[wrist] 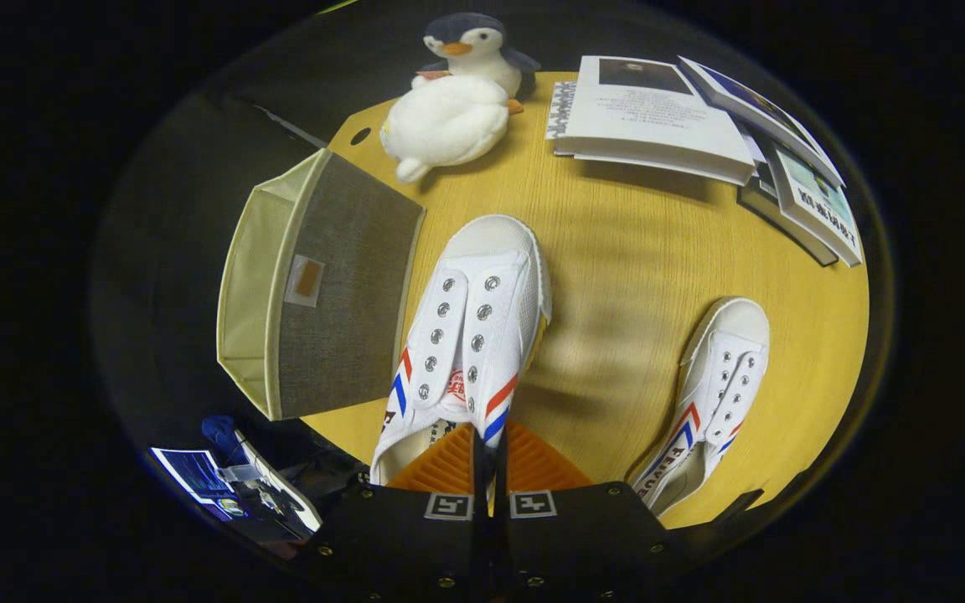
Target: Open the storage box then place both shoes into the box .Put the left shoe in first, then the right shoe, with the right side of both shoes facing outward in a uniform manner.
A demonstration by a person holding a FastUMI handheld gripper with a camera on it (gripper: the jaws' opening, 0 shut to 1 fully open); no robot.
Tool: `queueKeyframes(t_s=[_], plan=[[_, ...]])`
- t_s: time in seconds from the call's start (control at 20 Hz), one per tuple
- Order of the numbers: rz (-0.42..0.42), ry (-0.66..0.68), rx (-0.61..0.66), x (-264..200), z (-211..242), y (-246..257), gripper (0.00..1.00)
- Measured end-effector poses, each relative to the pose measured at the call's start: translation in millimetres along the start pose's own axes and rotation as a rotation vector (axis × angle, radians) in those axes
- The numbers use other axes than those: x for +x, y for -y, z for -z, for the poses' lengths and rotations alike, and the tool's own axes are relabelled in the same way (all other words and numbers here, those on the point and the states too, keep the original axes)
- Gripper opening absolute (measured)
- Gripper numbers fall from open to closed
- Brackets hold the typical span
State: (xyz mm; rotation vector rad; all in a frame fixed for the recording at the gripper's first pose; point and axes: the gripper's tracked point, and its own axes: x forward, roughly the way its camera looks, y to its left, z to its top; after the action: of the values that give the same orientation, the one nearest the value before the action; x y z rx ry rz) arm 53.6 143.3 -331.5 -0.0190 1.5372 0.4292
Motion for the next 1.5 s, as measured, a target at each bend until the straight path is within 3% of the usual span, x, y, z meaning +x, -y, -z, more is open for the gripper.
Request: queueKeyframes(t_s=[0.2, 0.5, 0.7, 1.1, 1.5], plan=[[-0.010, 0.041, -0.046, -35, -16, -22, 0.02], [-0.117, 0.100, -0.101, -77, -54, -82, 0.02], [-0.113, 0.121, -0.190, -88, -80, -121, 0.02], [-0.105, 0.057, -0.328, -54, -96, -197, 0.02], [-0.013, -0.016, -0.432, -5, -92, -228, 0.02]])
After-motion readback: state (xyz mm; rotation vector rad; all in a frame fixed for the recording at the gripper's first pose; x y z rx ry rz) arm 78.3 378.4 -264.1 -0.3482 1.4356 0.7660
